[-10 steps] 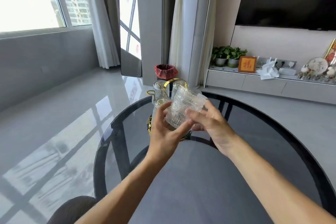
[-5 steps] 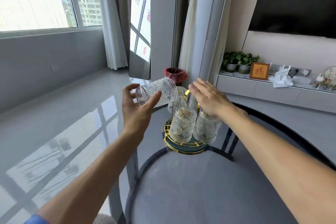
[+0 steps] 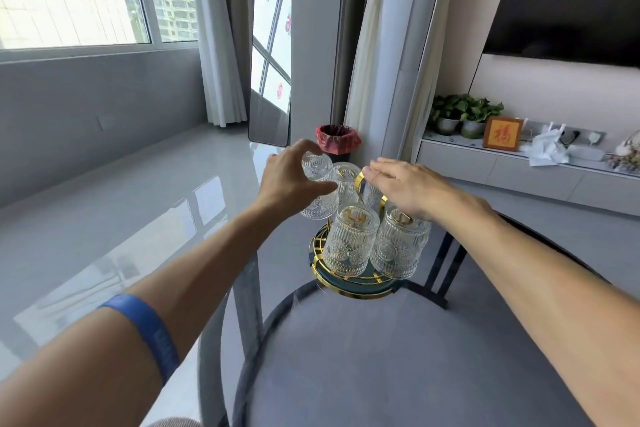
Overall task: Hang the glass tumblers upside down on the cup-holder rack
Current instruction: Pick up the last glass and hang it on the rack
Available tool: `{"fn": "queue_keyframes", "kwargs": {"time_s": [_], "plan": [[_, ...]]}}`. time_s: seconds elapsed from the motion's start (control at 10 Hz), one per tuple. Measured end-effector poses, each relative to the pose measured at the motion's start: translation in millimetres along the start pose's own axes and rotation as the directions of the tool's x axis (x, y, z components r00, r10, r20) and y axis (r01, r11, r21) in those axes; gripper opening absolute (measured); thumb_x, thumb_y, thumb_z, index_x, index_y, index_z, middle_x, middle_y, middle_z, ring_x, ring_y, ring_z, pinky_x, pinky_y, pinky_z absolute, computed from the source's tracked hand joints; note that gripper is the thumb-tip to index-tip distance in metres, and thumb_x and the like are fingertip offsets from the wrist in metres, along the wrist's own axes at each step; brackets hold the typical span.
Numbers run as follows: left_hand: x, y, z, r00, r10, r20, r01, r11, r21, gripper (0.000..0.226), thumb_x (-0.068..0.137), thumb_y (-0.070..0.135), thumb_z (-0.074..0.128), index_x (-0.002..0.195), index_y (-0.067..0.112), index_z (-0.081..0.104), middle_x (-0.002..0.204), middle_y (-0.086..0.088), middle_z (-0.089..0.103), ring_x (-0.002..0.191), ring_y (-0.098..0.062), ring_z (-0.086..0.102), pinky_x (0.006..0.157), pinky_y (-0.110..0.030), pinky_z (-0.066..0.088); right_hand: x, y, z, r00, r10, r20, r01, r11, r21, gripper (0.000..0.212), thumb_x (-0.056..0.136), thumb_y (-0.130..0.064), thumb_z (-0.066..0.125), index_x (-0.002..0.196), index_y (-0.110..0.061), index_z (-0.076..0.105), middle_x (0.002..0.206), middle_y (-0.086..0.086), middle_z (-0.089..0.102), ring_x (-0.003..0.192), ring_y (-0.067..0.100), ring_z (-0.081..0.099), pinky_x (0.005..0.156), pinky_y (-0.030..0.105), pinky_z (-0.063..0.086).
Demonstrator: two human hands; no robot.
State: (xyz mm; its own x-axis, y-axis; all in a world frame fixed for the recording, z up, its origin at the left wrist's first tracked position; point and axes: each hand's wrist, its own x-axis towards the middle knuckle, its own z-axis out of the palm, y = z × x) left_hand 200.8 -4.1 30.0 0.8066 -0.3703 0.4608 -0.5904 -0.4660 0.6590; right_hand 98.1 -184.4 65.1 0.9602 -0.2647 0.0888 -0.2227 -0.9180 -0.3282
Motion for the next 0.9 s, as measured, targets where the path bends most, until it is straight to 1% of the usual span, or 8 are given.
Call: {"fn": "queue_keyframes", "kwargs": {"time_s": [0.1, 0.2, 0.3, 0.4, 0.5, 0.7, 0.8, 0.9], "plan": [[3, -3, 4, 1.000, 0.003, 0.021, -0.004, 0.999, 0.040, 0.058, 0.066, 0.039, 0.089, 0.115, 0.028, 0.060, 0.124, -0.003, 0.065, 0.114, -0.028, 0.052, 0.080, -0.034, 0.038, 1, 2, -1, 1.000, 0.002, 0.004, -0.002, 1.000, 0.004, 0.069, 0.090, -0.068, 0.022, 0.147, -0.030, 0.032, 0.160, -0.010, 0.024, 0.146, 0.019, 0.023, 0.118, 0.053, 0.015], [2, -7, 12, 0.994, 0.070, 0.086, -0.083, 0.985, 0.153, 0.059, 0.068, 0.038, 0.087, 0.119, 0.026, 0.060, 0.124, -0.007, 0.065, 0.114, -0.030, 0.053, 0.085, -0.037, 0.042, 1, 2, 0, 1.000, -0.008, 0.007, 0.008, 1.000, 0.003, 0.064, 0.094, -0.063, 0.022, 0.148, -0.030, 0.031, 0.160, -0.011, 0.023, 0.146, 0.020, 0.024, 0.117, 0.053, 0.016], [0, -9, 19, 0.981, 0.108, 0.164, -0.146, 0.961, 0.236, 0.058, 0.071, 0.037, 0.085, 0.122, 0.025, 0.060, 0.127, -0.009, 0.064, 0.116, -0.030, 0.051, 0.090, -0.039, 0.041, 0, 2, 1, 1.000, -0.012, -0.002, 0.012, 1.000, 0.001, 0.059, 0.097, -0.057, 0.021, 0.148, -0.030, 0.030, 0.160, -0.012, 0.022, 0.145, 0.020, 0.024, 0.117, 0.052, 0.017], [0, -14, 25, 0.972, 0.104, 0.211, -0.162, 0.945, 0.283, 0.057, 0.075, 0.039, 0.083, 0.125, 0.024, 0.061, 0.131, -0.008, 0.062, 0.120, -0.031, 0.049, 0.094, -0.039, 0.040, 0, 2, 0, 1.000, -0.019, -0.001, 0.019, 1.000, -0.017, 0.057, 0.098, -0.054, 0.019, 0.149, -0.030, 0.029, 0.160, -0.012, 0.022, 0.145, 0.019, 0.024, 0.117, 0.052, 0.018], [2, -15, 25, 0.968, 0.105, 0.227, -0.174, 0.936, 0.306, 0.056, 0.076, 0.040, 0.081, 0.126, 0.025, 0.060, 0.132, -0.007, 0.062, 0.120, -0.031, 0.049, 0.096, -0.041, 0.041, 0, 2, 0, 1.000, -0.025, -0.003, 0.025, 0.999, -0.024, 0.057, 0.098, -0.053, 0.019, 0.149, -0.030, 0.028, 0.160, -0.011, 0.022, 0.145, 0.019, 0.024, 0.117, 0.052, 0.018], [4, -20, 22, 0.958, 0.114, 0.264, -0.195, 0.933, 0.303, 0.052, 0.079, 0.037, 0.079, 0.126, 0.024, 0.060, 0.132, -0.005, 0.064, 0.120, -0.031, 0.053, 0.097, -0.047, 0.046, -2, 1, 1, 0.999, -0.030, -0.017, 0.030, 1.000, 0.001, 0.055, 0.099, -0.051, 0.020, 0.149, -0.029, 0.029, 0.160, -0.010, 0.022, 0.145, 0.017, 0.024, 0.118, 0.046, 0.017], [0, -15, 23, 0.955, 0.125, 0.269, -0.205, 0.934, 0.294, 0.052, 0.081, 0.035, 0.078, 0.128, 0.023, 0.058, 0.135, -0.004, 0.062, 0.122, -0.031, 0.054, 0.098, -0.048, 0.047, -3, -1, 1, 1.000, -0.018, 0.001, 0.018, 1.000, 0.006, 0.055, 0.100, -0.050, 0.020, 0.150, -0.028, 0.028, 0.161, -0.010, 0.021, 0.146, 0.018, 0.023, 0.119, 0.043, 0.015], [-3, -17, 23, 0.957, 0.139, 0.256, -0.213, 0.934, 0.288, 0.056, 0.082, 0.034, 0.077, 0.133, 0.022, 0.056, 0.140, -0.006, 0.056, 0.125, -0.031, 0.052, 0.101, -0.049, 0.046, -4, -4, -1, 0.999, -0.035, -0.029, 0.036, 0.999, 0.030, 0.054, 0.101, -0.048, 0.020, 0.149, -0.027, 0.029, 0.161, -0.008, 0.022, 0.145, 0.018, 0.024, 0.118, 0.038, 0.015]]}}
